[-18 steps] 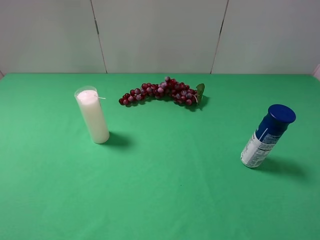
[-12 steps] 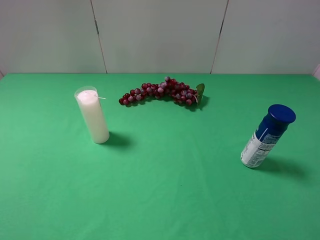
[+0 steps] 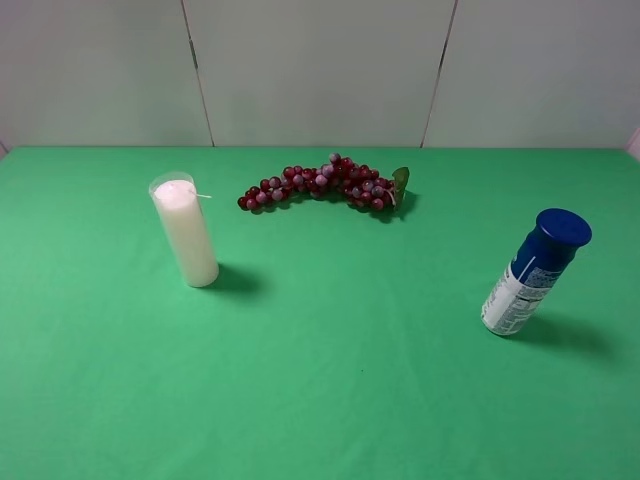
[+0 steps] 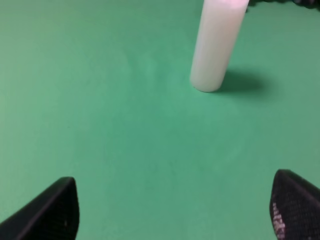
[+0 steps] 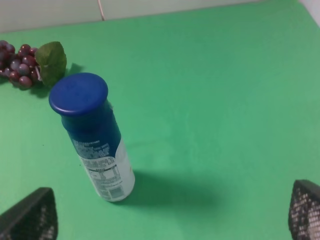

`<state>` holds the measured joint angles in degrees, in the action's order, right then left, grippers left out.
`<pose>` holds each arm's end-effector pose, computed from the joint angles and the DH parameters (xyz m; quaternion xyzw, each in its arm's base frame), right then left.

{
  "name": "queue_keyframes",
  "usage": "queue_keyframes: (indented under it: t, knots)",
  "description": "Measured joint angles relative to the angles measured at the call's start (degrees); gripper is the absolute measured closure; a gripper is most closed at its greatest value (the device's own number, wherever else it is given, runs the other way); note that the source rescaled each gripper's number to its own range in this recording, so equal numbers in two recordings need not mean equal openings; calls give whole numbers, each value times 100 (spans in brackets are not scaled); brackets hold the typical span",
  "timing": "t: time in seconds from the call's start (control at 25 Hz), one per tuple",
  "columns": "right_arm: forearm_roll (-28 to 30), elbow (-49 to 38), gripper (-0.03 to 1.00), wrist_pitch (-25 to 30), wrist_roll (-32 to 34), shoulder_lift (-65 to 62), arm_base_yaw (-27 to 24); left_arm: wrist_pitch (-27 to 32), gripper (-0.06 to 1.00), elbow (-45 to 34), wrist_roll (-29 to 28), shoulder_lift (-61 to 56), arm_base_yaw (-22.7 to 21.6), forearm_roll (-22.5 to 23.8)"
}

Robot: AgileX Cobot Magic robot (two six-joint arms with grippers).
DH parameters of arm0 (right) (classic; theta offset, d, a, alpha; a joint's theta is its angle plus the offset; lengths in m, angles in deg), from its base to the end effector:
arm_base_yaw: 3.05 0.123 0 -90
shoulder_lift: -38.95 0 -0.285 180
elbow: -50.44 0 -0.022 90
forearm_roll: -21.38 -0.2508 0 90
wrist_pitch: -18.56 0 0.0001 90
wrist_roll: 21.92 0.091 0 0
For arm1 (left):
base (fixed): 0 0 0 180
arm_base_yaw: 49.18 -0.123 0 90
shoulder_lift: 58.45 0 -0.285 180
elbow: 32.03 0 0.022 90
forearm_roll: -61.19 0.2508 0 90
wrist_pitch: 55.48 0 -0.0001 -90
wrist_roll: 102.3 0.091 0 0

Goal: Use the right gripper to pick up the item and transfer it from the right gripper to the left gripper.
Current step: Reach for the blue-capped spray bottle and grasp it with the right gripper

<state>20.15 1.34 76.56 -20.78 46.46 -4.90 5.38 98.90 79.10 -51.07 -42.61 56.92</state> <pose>-0.0025 0.0017 0.2787 0.0218 0.8412 0.0074 0.5402 -0.0057 -0.0053 0.2749 0.0607 0.8513 -0.0606 0.5176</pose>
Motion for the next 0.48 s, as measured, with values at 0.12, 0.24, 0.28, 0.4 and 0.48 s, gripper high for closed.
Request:
queue_keyframes:
  t: [0.12, 0.24, 0.28, 0.4, 0.48]
  knots:
    - [0, 0, -3, 0, 0, 0, 0, 0, 36, 0, 0, 0, 0, 0]
    - [0, 0, -3, 0, 0, 0, 0, 0, 36, 0, 0, 0, 0, 0]
    - [0, 0, -3, 0, 0, 0, 0, 0, 36, 0, 0, 0, 0, 0]
    - [0, 0, -3, 0, 0, 0, 0, 0, 36, 0, 0, 0, 0, 0]
    - [0, 0, -3, 0, 0, 0, 0, 0, 36, 0, 0, 0, 0, 0]
